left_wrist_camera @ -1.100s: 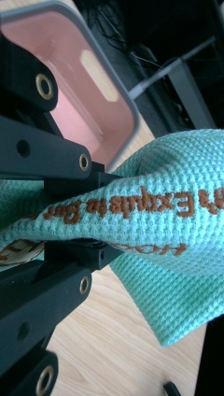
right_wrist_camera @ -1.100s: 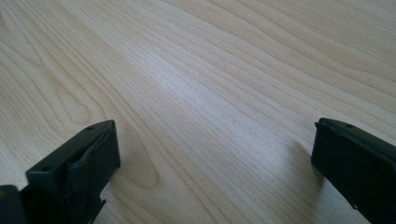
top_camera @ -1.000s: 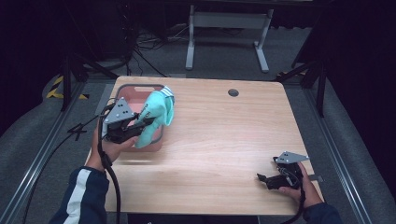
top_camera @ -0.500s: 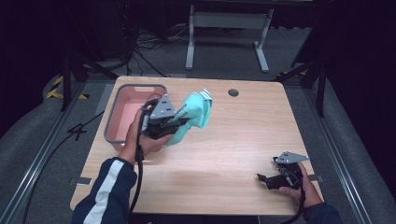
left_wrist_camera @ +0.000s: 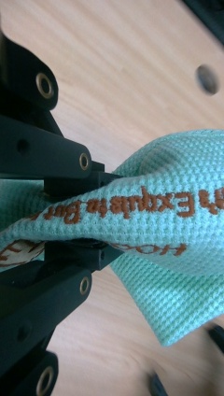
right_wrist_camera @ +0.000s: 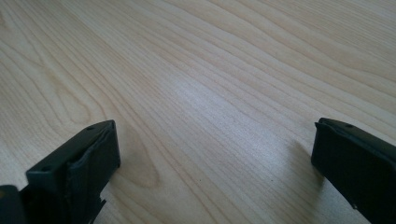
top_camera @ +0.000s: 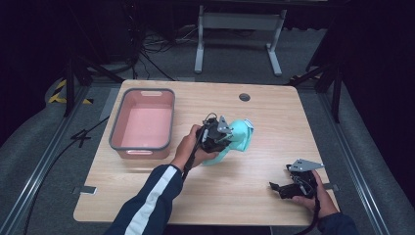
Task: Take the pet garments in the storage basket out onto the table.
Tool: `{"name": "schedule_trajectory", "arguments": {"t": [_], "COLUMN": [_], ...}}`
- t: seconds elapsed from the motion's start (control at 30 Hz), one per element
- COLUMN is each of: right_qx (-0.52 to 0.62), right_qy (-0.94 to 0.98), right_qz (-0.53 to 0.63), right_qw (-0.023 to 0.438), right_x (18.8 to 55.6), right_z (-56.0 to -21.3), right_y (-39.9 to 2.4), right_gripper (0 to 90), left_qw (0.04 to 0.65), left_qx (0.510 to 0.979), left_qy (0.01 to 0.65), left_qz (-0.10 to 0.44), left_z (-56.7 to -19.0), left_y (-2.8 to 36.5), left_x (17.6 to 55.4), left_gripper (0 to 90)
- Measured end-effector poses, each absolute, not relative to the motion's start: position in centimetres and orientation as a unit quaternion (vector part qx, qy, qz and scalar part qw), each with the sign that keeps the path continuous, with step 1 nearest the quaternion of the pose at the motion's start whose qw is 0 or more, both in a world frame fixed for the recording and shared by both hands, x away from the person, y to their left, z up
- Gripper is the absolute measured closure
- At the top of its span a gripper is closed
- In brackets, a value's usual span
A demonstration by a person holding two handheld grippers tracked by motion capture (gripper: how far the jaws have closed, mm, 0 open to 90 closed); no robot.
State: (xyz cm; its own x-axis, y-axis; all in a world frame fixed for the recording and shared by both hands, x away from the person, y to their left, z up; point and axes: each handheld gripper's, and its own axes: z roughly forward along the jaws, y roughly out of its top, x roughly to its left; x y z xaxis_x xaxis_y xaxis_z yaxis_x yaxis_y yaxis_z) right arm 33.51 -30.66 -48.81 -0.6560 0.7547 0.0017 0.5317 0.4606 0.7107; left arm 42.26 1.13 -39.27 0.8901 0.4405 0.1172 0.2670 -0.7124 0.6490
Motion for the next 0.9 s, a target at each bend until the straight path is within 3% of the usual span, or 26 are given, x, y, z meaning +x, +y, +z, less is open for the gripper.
{"name": "schedule_trajectory", "arguments": {"t": [0.5, 0.73, 0.9], "right_qx": [0.383, 0.382, 0.383], "right_qy": [0.840, 0.840, 0.840], "right_qz": [0.351, 0.351, 0.351], "right_qw": [0.159, 0.159, 0.159], "right_x": [33.5, 33.5, 33.5], "right_z": [-48.8, -48.8, -48.8], "right_y": [-30.7, -30.7, -30.7], "right_gripper": [1.4, 1.4, 1.4], "left_qw": [0.288, 0.290, 0.302], "left_qx": [0.924, 0.924, 0.919], "left_qy": [0.228, 0.234, 0.236], "left_qz": [0.108, 0.080, 0.095], "left_z": [-44.3, -44.5, -43.3], "left_y": [1.0, 1.1, 1.6], "left_x": [43.6, 43.8, 43.2], "left_gripper": [67.4, 45.6, 29.6]}}
